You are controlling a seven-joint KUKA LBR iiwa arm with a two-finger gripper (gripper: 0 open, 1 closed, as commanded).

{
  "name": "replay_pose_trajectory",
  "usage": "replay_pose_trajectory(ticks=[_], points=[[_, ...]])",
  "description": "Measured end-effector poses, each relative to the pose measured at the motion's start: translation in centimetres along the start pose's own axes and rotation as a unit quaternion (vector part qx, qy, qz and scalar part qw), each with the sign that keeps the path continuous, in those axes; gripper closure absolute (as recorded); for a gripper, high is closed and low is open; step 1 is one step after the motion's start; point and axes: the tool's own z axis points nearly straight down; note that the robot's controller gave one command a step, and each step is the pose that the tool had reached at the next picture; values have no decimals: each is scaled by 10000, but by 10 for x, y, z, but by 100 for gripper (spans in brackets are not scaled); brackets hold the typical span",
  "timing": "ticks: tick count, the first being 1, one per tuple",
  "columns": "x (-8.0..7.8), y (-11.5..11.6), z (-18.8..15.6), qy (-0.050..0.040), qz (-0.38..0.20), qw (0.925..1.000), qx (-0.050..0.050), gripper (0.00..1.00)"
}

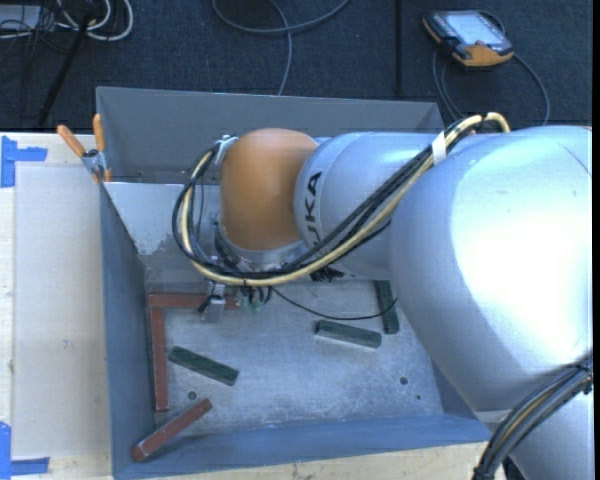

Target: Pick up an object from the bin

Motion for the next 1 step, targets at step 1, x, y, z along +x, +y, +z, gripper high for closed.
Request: replay_pose_trajectory(ticks=[1], points=[[4, -6, -27, 40, -705, 9975, 15, 100]])
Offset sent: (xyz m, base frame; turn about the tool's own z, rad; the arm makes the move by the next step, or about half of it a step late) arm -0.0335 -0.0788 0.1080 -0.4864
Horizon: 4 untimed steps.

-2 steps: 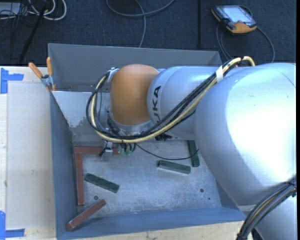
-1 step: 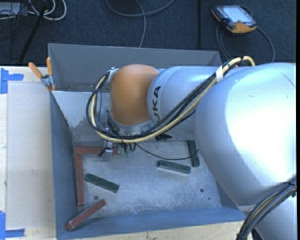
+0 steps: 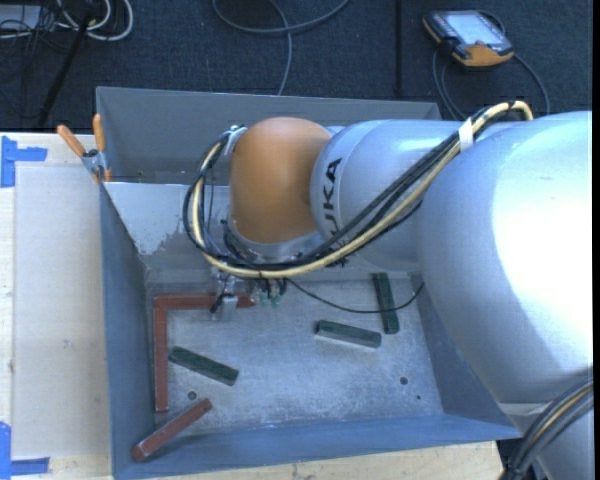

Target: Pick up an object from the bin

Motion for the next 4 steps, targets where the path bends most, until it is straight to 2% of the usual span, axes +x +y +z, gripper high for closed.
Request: replay_pose_trajectory(ticks=[1, 2, 3, 4], points=[[23, -49, -59, -11, -1599, 9871, -8, 100], [31, -69, -87, -53, -1660, 9861, 16, 100], [18, -52, -52, -100, -2341, 9722, 5, 100], [27, -38, -21, -5, -3823, 9240, -3, 100]])
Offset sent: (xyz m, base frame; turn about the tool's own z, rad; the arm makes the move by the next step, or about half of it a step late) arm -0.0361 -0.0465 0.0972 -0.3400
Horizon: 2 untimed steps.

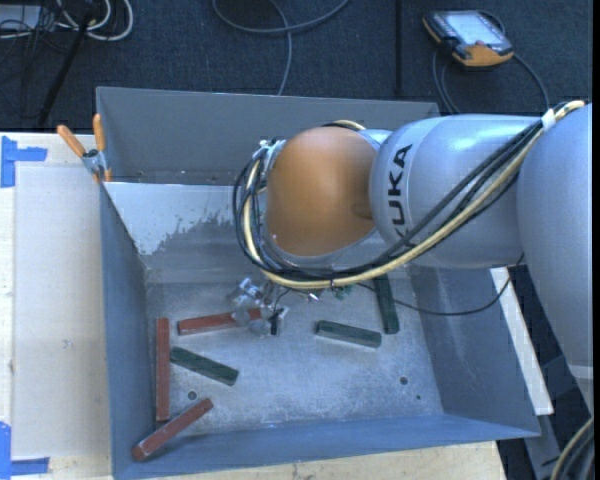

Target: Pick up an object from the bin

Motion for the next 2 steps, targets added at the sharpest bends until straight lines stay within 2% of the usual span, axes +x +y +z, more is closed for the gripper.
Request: replay_pose_trajectory(ticks=[1, 2], points=[[-41, 26, 8, -45, 1154, 9933, 18, 0], [-61, 39, 15, -47, 2833, 9590, 13, 0]])
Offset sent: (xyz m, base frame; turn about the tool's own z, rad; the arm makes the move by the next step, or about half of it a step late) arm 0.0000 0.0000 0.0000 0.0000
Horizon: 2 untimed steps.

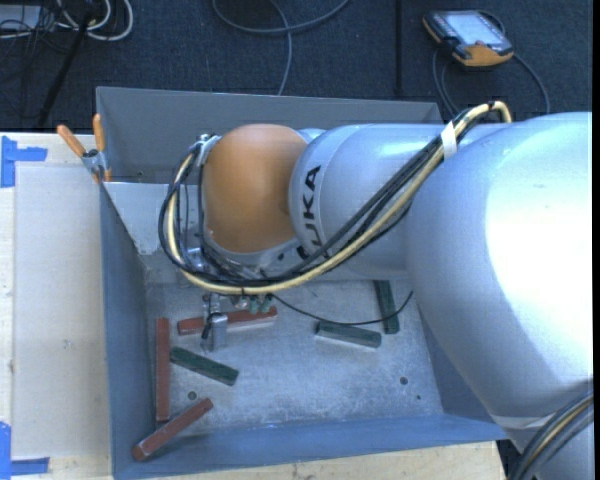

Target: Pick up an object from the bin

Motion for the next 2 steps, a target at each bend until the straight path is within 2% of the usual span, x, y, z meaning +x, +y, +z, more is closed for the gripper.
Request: replay_pose_trajectory(ticks=[1, 2], points=[[29, -21, 32, 12, -793, 9969, 2, 100], [29, -21, 32, 15, -791, 9969, 1, 100]])
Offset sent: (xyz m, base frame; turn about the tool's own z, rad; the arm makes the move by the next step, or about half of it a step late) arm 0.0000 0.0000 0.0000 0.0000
